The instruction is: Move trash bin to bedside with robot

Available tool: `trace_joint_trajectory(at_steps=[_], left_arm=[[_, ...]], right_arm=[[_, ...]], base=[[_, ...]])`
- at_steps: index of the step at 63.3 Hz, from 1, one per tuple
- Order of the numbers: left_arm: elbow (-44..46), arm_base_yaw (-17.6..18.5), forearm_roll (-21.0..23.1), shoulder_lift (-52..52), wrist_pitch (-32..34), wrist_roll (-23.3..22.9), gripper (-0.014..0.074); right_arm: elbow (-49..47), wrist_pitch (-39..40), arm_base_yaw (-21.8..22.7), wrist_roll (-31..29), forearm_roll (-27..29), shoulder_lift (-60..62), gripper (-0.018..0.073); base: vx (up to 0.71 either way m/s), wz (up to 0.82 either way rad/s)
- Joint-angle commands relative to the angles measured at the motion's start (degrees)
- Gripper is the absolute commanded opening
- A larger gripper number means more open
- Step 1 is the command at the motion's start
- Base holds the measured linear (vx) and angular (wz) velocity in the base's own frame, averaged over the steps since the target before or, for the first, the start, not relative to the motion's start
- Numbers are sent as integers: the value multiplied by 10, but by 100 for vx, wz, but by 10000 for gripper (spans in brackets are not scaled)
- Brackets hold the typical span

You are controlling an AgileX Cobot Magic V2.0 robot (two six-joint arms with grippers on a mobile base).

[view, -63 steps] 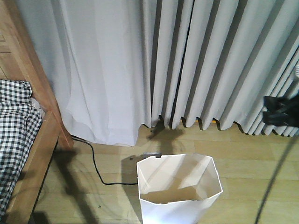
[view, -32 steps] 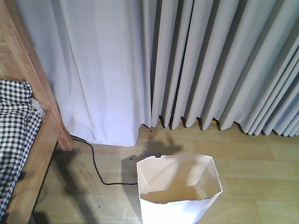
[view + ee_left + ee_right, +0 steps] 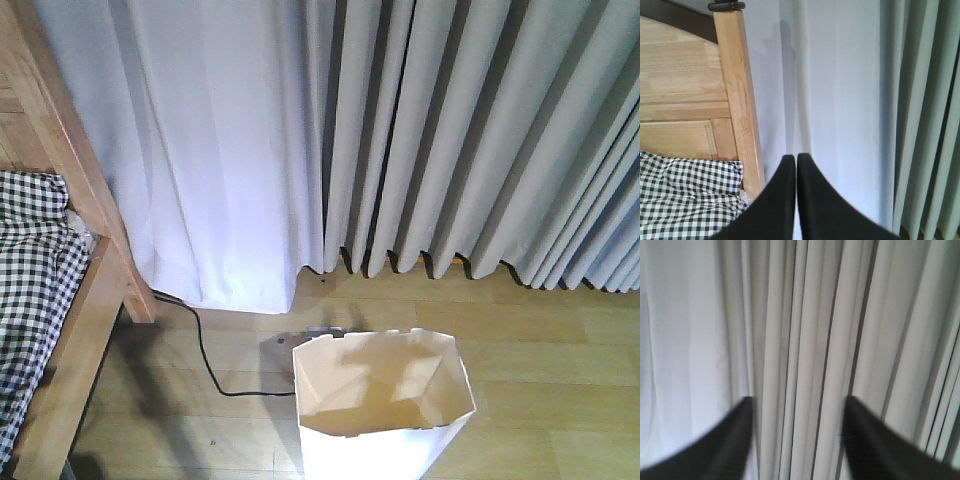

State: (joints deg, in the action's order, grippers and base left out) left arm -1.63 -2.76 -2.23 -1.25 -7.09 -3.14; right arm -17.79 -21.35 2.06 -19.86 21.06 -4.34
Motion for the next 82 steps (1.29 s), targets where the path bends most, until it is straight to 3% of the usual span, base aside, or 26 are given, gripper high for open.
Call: trace_joint_trajectory(at_steps=[1, 6, 35, 44, 49, 60, 70, 82], left_arm=[[12, 1, 3, -3, 42, -3, -6], [12, 1, 3, -3, 42, -3, -6], [12, 1, 3, -3, 42, -3, -6], [12, 1, 3, -3, 42, -3, -6], [12, 1, 3, -3, 42, -3, -6], [12, 1, 3, -3, 42, -3, -6], [12, 1, 3, -3, 42, -3, -6], [12, 1, 3, -3, 42, -3, -6]], right_arm=[[-14, 31, 3, -1, 1, -7, 160], [-14, 25, 3, -1, -1, -7, -17], [-14, 26, 3, -1, 3, -7, -9], [2, 50, 3, 0, -31, -6, -9], [25, 62, 3, 42, -82, -5, -9], [99, 120, 3, 199, -220, -5, -9], [172, 184, 3, 227, -221, 42, -9], [206, 199, -19, 237, -227, 58, -9]], base=[[0, 0], [0, 0], [0, 0], [0, 0], [0, 0], [0, 0], [0, 0], [0, 0]])
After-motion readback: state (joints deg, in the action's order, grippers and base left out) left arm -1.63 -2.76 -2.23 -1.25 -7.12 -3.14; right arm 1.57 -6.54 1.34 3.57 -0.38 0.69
